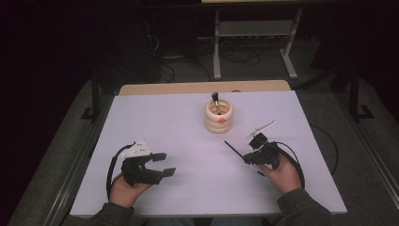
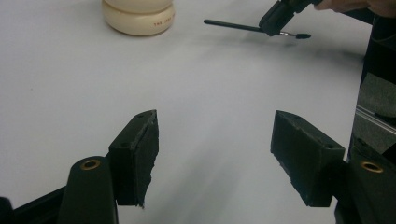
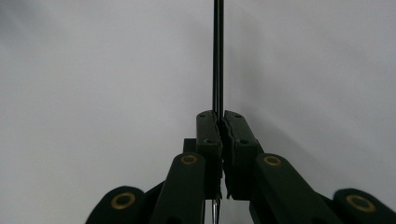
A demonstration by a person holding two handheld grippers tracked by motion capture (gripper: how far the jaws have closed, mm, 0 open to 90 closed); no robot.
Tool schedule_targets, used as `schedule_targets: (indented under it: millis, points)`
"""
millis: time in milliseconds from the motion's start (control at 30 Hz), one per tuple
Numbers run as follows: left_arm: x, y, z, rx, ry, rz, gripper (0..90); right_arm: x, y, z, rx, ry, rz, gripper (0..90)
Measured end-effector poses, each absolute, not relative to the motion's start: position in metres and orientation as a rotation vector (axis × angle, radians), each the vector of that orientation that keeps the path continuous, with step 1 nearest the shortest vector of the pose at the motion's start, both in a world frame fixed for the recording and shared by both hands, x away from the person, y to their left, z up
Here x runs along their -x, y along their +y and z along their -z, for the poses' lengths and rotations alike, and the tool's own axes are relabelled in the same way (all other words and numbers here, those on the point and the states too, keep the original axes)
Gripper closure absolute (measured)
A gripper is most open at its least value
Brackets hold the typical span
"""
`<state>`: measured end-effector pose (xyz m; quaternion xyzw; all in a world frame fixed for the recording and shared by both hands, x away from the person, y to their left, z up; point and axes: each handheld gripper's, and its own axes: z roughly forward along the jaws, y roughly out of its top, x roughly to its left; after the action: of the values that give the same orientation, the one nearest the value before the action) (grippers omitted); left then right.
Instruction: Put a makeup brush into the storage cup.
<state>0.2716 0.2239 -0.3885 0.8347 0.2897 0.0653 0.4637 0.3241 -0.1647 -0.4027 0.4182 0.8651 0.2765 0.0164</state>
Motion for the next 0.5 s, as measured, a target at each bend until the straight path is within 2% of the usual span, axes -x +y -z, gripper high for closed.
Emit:
schedule_targets:
  millis: [500]
  points:
    - [-0.272, 0.218, 0.380, -2.061, 0.667, -0.161, 32.2, -0.315, -0.167, 0.376, -1.196, 2.697, -0.962, 84.9]
